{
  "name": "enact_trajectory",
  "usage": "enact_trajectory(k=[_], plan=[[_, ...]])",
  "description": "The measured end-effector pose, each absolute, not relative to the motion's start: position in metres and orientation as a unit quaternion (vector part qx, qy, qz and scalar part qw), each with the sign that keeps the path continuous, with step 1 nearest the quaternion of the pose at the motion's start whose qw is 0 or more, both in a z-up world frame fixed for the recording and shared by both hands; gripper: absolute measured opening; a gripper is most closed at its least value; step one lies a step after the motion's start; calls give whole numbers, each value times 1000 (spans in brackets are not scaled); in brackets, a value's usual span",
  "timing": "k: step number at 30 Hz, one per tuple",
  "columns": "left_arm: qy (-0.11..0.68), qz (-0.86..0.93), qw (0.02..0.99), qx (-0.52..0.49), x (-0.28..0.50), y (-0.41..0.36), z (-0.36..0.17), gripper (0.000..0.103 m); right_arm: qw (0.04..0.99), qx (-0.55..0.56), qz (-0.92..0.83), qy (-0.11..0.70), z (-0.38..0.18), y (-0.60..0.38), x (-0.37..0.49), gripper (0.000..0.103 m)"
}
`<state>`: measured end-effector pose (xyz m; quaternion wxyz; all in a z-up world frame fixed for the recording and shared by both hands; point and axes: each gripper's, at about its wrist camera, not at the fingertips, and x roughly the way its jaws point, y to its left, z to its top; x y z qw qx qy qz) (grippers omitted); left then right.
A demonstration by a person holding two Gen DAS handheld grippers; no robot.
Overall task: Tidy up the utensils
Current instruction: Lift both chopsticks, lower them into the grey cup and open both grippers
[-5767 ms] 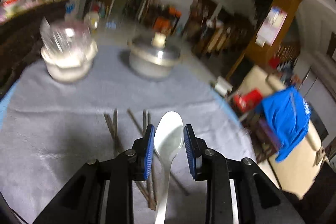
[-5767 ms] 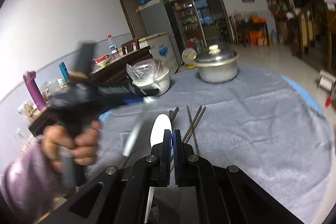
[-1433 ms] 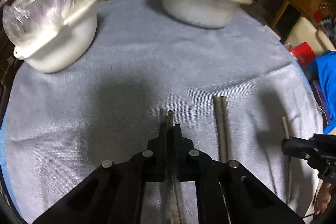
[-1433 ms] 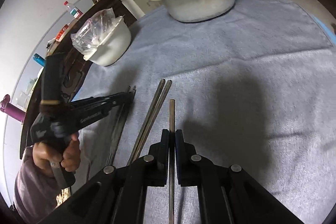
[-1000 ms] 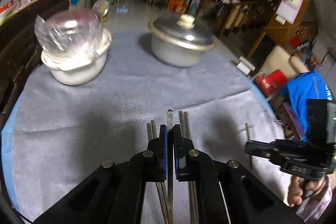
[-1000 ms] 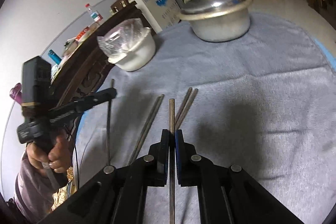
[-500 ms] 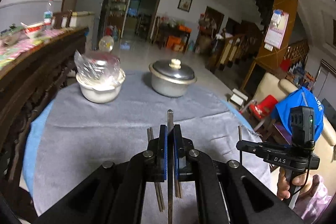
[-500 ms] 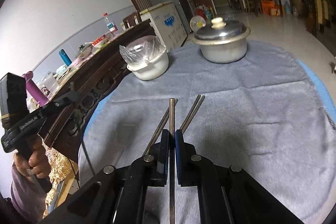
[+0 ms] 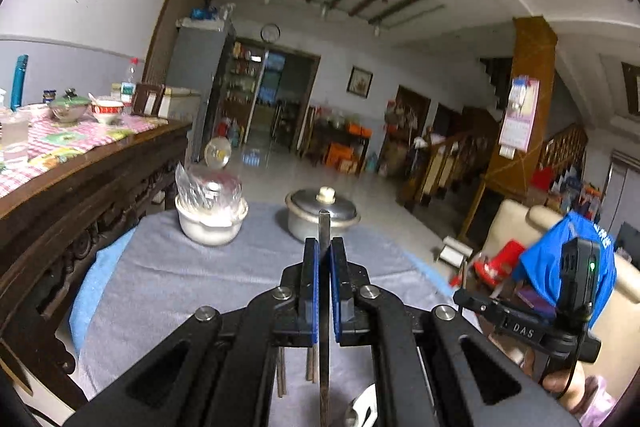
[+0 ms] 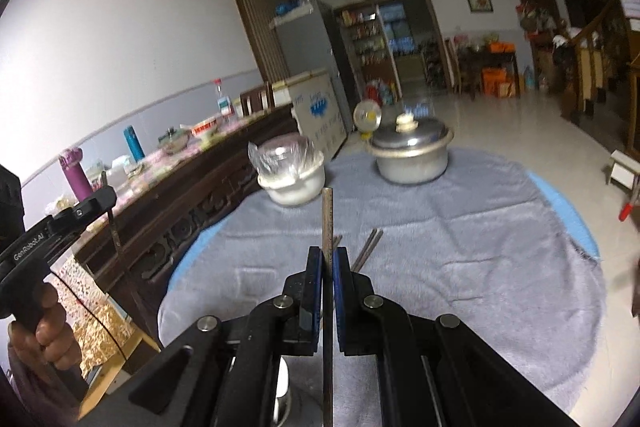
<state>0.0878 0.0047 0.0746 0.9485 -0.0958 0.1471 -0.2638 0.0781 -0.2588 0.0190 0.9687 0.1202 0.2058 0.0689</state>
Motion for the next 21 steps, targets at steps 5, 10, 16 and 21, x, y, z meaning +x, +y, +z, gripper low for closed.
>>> enact_trajectory(k=[5, 10, 16, 21], plan=[[108, -265, 950, -128, 68, 10, 97, 5, 978, 128, 68, 147, 49, -256, 49, 6], [71, -254, 953, -152, 56, 7, 108, 5, 984, 136, 73, 94, 77, -252, 29, 6], [49, -240, 953, -176, 50, -6, 103, 5, 983, 158, 74, 60, 87, -241, 25, 6], [54, -213, 962, -164, 52, -18, 84, 5, 985, 151, 60, 59, 73, -225, 29, 6]])
